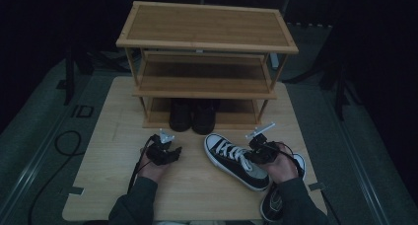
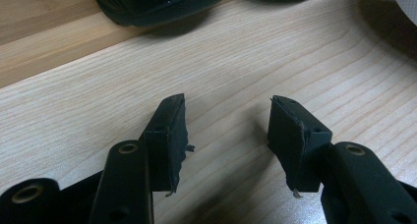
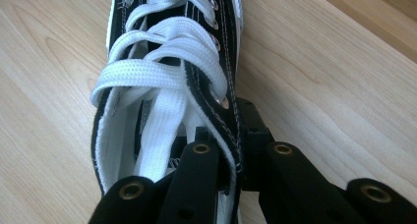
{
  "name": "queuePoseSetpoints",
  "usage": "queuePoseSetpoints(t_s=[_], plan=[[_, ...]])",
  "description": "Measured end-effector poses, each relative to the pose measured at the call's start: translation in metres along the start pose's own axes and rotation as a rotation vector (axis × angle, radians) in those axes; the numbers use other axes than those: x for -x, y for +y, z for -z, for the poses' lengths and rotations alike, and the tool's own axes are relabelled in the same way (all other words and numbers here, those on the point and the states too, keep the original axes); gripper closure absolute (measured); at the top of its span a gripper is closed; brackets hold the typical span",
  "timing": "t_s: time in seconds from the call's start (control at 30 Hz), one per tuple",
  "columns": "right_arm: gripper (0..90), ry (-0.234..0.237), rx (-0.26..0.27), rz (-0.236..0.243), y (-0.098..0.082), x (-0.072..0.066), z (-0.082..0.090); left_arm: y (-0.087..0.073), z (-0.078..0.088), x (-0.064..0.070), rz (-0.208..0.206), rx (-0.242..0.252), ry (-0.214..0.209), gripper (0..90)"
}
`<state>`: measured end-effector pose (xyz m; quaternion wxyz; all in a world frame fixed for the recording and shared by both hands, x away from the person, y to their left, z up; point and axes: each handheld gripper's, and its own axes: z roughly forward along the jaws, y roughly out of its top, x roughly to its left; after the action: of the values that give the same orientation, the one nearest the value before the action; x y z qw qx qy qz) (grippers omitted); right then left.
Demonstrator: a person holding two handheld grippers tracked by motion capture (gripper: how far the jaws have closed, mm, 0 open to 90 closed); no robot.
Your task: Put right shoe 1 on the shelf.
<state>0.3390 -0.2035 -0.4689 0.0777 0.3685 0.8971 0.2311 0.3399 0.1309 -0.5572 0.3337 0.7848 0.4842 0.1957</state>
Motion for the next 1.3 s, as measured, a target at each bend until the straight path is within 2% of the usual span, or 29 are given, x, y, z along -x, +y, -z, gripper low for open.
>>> queuePoseSetpoints(t_s=[0.33, 0.87, 1.3], plan=[[87.8, 0.036, 0.027, 0.030, 0.007, -0.003, 0.006, 0.000, 0.000, 0.000, 0.000, -0.001, 0.000, 49.1], [87.9, 0.039, 0.051, 0.094, 0.025, -0.005, 0.026, 0.000, 0.000, 0.000, -0.001, 0.000, -0.001, 49.0], [87.9, 0.044, 0.082, 0.119, 0.040, -0.005, 0.043, 0.000, 0.000, 0.000, 0.000, 0.001, 0.001, 48.8]])
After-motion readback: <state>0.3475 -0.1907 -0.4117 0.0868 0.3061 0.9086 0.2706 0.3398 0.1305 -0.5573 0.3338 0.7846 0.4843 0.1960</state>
